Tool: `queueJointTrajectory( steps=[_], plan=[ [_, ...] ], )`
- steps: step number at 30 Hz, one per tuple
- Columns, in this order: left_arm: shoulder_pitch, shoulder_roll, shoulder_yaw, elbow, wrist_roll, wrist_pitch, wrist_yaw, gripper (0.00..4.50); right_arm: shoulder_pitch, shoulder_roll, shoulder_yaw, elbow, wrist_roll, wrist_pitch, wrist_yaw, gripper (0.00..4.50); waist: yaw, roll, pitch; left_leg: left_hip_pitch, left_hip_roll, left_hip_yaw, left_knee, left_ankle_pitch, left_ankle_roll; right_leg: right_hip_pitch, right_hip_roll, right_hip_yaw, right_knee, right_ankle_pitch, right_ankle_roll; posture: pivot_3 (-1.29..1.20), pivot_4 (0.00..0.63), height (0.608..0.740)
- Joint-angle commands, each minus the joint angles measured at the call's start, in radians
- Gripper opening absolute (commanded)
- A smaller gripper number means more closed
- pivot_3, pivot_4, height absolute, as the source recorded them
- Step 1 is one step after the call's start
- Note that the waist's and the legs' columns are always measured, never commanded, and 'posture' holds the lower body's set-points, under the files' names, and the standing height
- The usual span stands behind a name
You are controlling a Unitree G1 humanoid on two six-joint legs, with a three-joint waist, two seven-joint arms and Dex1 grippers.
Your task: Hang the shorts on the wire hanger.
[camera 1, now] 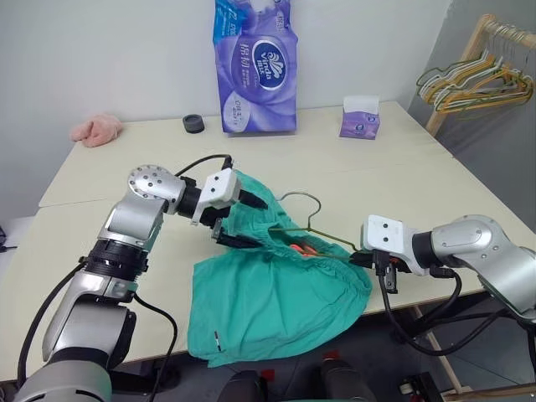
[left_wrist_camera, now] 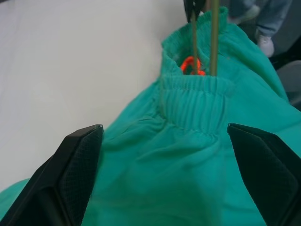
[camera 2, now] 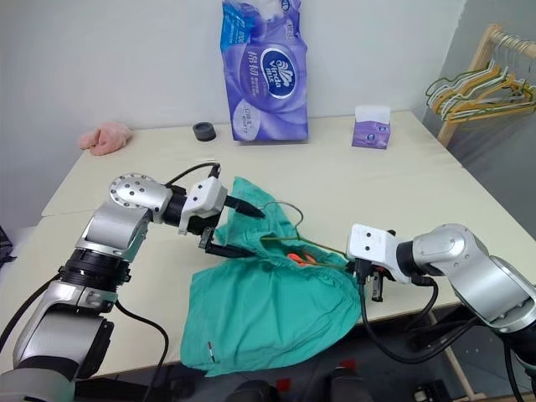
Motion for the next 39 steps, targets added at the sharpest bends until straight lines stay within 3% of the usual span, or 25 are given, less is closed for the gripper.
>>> queueJointTrajectory(
  steps=[1, 9, 13, 22, 25, 32, 36, 39],
  plan=[
    [-0.005, 0.014, -0.005, 0.012, 0.014, -0.022, -0.025, 4.49, -0.033, -0.004, -0.043, -0.034, 0.004, -0.004, 0.009, 0.0, 0.0, 0.0, 0.0, 0.0, 0.0, 0.0, 0.0, 0.0, 0.0, 0.0, 0.0, 0.0, 0.0, 0.0, 0.0, -0.12, 0.053, 0.74],
    [0.009, -0.016, -0.027, 0.059, 0.047, -0.064, -0.032, 4.49, -0.05, 0.021, -0.07, -0.043, 0.037, 0.026, 0.008, 0.0, -0.007, 0.0, 0.0, 0.0, 0.0, 0.0, 0.0, 0.0, 0.0, 0.0, 0.0, 0.0, 0.0, 0.0, 0.0, -0.12, 0.055, 0.74],
    [0.005, -0.045, -0.024, 0.098, 0.055, -0.08, -0.014, 3.64, -0.06, 0.032, -0.074, -0.054, 0.044, 0.029, 0.006, 0.0, -0.008, 0.0, 0.0, 0.0, 0.0, 0.0, 0.0, 0.0, 0.0, 0.0, 0.0, 0.0, 0.0, 0.0, 0.0, -0.13, 0.055, 0.74],
    [-0.004, -0.077, -0.006, 0.14, 0.032, -0.066, -0.014, 0.91, -0.054, 0.031, -0.072, -0.069, 0.035, -0.008, 0.02, 0.0, -0.011, 0.0, 0.0, 0.0, 0.0, 0.0, 0.0, 0.0, 0.0, 0.0, 0.0, 0.0, 0.0, 0.0, 0.0, -0.13, 0.053, 0.74],
    [-0.003, -0.086, -0.001, 0.143, 0.027, -0.059, -0.016, 0.19, -0.038, 0.025, -0.062, -0.067, 0.018, -0.069, 0.037, 0.0, -0.01, 0.0, 0.0, 0.0, 0.0, 0.0, 0.0, 0.0, 0.0, 0.0, 0.0, 0.0, 0.0, 0.0, 0.0, -0.13, 0.053, 0.74],
    [0.0, -0.092, -0.003, 0.158, 0.05, -0.08, -0.001, 0.07, -0.012, 0.018, -0.063, -0.032, -0.044, -0.196, 0.055, 0.0, -0.014, 0.0, 0.0, 0.0, 0.0, 0.0, 0.0, 0.0, 0.0, 0.0, 0.0, 0.0, 0.0, 0.0, 0.0, -0.14, 0.053, 0.74],
    [-0.013, -0.094, -0.003, 0.198, 0.081, -0.112, 0.031, 0.06, 0.045, -0.036, -0.081, 0.007, -0.097, -0.279, 0.08, 1.03, -0.012, 0.0, 0.0, 0.0, 0.0, 0.0, 0.0, 0.0, 0.0, 0.0, 0.0, 0.0, 0.0, 0.0, 0.0, -0.14, 0.053, 0.74],
    [-0.03, -0.1, -0.001, 0.239, 0.117, -0.158, 0.08, 0.06, 0.14, -0.101, -0.171, 0.027, -0.069, -0.256, 0.1, 2.07, -0.004, -0.001, 0.0, 0.0, 0.0, 0.0, 0.0, 0.0, 0.0, 0.0, 0.0, 0.0, 0.0, 0.0, 0.0, -0.14, 0.056, 0.74]
  ],
)
